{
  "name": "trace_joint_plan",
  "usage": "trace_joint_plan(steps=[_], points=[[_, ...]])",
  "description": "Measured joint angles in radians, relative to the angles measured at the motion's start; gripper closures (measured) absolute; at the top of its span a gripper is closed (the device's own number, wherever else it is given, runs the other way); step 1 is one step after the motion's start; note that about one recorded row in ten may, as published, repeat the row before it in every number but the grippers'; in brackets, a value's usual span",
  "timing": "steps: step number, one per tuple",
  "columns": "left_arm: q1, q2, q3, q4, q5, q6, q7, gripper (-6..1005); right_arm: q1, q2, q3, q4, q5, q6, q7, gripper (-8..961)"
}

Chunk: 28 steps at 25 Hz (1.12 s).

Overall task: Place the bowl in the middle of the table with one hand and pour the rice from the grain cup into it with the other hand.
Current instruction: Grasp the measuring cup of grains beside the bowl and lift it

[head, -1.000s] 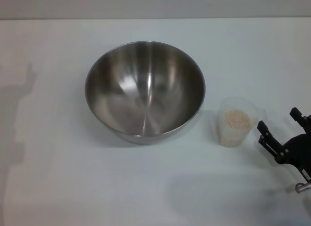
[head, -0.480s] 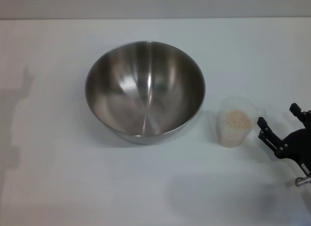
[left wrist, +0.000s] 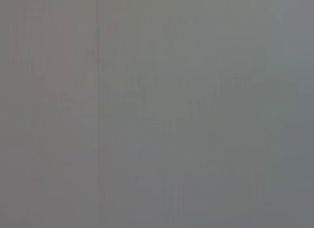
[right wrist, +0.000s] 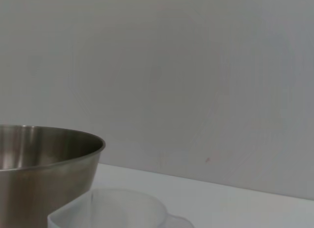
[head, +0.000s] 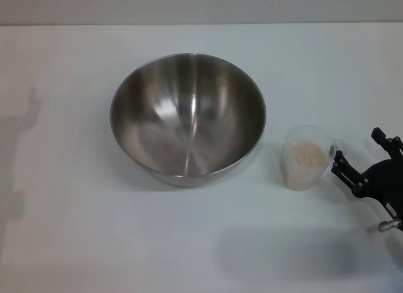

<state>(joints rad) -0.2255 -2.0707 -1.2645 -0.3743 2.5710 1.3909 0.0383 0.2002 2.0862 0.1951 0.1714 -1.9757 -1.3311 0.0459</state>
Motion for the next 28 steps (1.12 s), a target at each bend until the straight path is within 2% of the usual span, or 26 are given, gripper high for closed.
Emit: trace_joint_plan(steps=[23,28], points=[[0.007,0.0,0.001,0.011,0.0,-0.001,-0.004,166,0.002,0.002,0.003,0.008,0.0,-0.017,-0.021,107],[0.008,0.0,0.001,0.011,0.0,-0.002,-0.005,166,0.004,0.002,0.003,0.008,0.0,-0.02,-0.022,187]])
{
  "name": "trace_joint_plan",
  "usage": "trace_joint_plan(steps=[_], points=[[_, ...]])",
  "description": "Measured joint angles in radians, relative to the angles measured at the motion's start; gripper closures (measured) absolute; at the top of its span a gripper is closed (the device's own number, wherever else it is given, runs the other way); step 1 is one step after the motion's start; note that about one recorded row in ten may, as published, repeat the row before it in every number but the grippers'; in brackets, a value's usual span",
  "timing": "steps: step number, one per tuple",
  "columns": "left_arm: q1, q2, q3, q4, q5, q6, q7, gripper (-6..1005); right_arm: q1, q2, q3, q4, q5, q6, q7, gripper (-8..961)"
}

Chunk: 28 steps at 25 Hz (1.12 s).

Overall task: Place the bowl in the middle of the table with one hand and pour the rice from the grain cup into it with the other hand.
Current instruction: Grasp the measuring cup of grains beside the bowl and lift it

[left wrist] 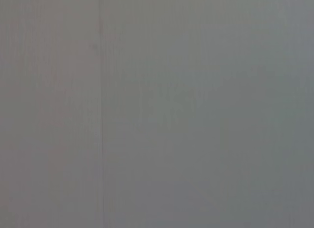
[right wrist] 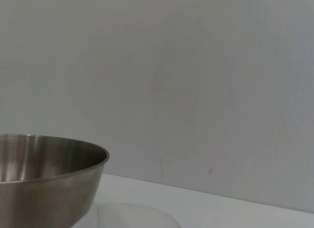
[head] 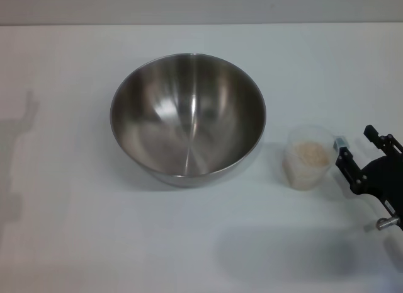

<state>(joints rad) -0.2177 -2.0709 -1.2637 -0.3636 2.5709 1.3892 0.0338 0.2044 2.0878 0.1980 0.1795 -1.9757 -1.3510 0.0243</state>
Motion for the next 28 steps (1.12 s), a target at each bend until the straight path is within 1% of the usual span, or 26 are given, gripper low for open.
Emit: trace_joint_plan(steps=[5,11,13,15,19,23,28], points=[[0.0,0.0,0.0,0.0,0.0,-0.001,0.0,166,0.002,0.0,0.0,0.0,0.0,0.0,0.0,266],[0.0,0.0,0.0,0.0,0.0,-0.001,0.0,166,0.001,0.0,0.012,0.004,0.0,0.0,-0.036,511],[0.0,0.0,0.0,0.0,0.0,-0.002,0.0,166,-0.002,0.0,0.023,0.017,0.0,-0.001,-0.077,723],[0.0,0.0,0.0,0.0,0.0,-0.002,0.0,166,-0.004,0.001,0.029,0.036,0.0,-0.001,-0.13,790],[0.002,0.0,0.001,0.0,0.001,-0.001,-0.001,166,-0.004,0.001,0.035,0.042,0.0,-0.002,-0.142,924],[0.006,0.0,0.003,0.0,0.005,-0.002,-0.001,166,-0.008,0.001,0.058,0.046,0.0,-0.038,-0.144,932],[0.014,-0.001,0.032,0.007,0.006,-0.005,-0.002,166,-0.015,0.001,0.091,0.052,0.0,-0.153,-0.144,935]])
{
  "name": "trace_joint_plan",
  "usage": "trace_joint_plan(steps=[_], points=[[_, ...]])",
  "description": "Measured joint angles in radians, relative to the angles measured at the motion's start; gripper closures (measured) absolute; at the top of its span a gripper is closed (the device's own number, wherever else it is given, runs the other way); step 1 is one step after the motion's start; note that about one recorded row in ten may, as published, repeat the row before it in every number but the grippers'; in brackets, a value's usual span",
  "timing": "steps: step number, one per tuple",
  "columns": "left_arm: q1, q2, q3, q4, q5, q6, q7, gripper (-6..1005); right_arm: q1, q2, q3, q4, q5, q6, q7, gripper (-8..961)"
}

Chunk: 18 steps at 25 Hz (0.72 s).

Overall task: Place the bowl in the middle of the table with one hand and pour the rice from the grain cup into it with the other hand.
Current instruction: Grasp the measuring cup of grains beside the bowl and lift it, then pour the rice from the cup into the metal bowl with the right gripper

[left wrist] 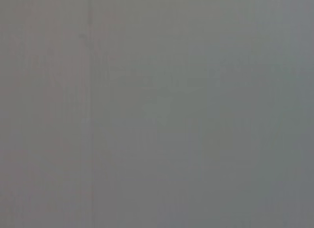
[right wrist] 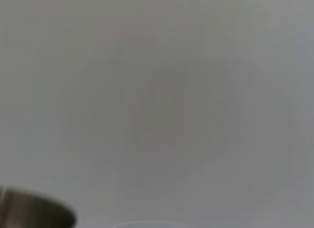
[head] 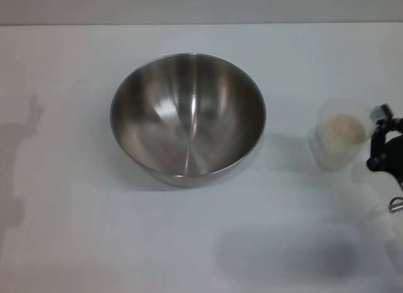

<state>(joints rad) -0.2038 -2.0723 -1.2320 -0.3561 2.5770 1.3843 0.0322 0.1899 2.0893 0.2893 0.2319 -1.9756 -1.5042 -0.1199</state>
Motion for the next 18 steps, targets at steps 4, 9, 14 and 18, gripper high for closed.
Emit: trace_joint_plan(steps=[4,9,14,18], points=[[0.008,-0.001,0.042,0.025,-0.004,0.0,-0.001,166,0.027,0.0,0.028,-0.002,0.001,-0.102,0.0,935],[0.028,-0.004,0.085,0.042,-0.005,-0.001,-0.002,166,0.112,-0.005,0.045,-0.022,0.001,-0.168,-0.023,935],[0.043,-0.005,0.115,0.045,-0.005,-0.001,-0.002,166,0.205,-0.005,0.056,-0.033,0.001,-0.166,-0.107,934],[0.061,-0.005,0.127,0.046,-0.006,-0.001,-0.002,166,0.294,-0.005,0.05,-0.03,-0.004,-0.125,-0.222,934]])
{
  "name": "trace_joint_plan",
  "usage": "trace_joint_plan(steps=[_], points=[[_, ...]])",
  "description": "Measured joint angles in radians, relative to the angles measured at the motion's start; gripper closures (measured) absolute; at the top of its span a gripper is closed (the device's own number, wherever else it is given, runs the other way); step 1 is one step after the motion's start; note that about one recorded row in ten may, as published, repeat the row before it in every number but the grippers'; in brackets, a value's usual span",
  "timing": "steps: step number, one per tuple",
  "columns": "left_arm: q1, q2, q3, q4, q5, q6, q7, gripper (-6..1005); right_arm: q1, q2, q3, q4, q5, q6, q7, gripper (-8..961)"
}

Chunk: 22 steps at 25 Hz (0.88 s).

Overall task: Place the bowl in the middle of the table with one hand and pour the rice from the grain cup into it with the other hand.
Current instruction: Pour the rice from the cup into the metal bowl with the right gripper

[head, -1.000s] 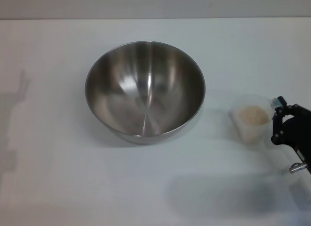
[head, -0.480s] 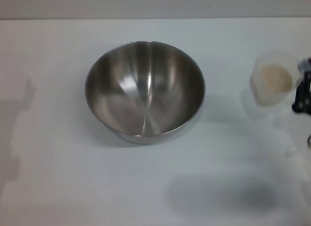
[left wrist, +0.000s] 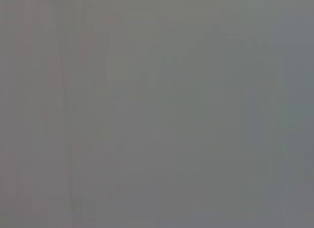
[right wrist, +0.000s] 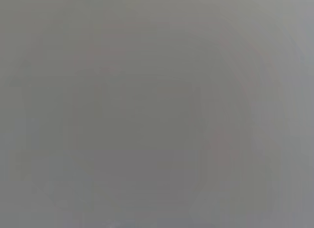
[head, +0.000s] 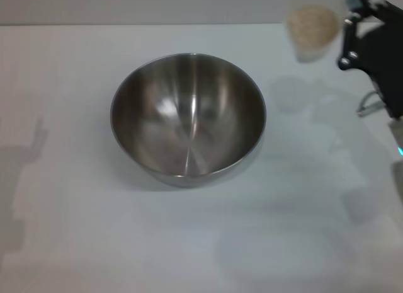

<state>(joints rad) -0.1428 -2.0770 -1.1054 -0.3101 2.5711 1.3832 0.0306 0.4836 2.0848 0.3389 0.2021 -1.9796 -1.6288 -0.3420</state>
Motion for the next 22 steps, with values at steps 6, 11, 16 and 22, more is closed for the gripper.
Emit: trace_joint_plan(steps=[6,11,16,22], points=[[0.008,-0.002,0.013,0.01,0.001,0.0,0.0,166,0.091,0.0,-0.01,0.005,-0.021,0.091,-0.225,934],[0.008,-0.002,0.031,0.012,0.001,0.0,-0.006,166,0.112,0.001,-0.012,0.024,-0.054,0.132,-0.36,934],[0.0,0.002,0.042,0.016,0.002,-0.002,-0.071,166,0.125,0.002,-0.012,0.072,-0.082,0.22,-0.601,935],[0.0,0.005,0.037,0.016,0.001,0.0,-0.143,166,0.134,0.004,-0.012,0.126,-0.086,0.305,-0.882,934]])
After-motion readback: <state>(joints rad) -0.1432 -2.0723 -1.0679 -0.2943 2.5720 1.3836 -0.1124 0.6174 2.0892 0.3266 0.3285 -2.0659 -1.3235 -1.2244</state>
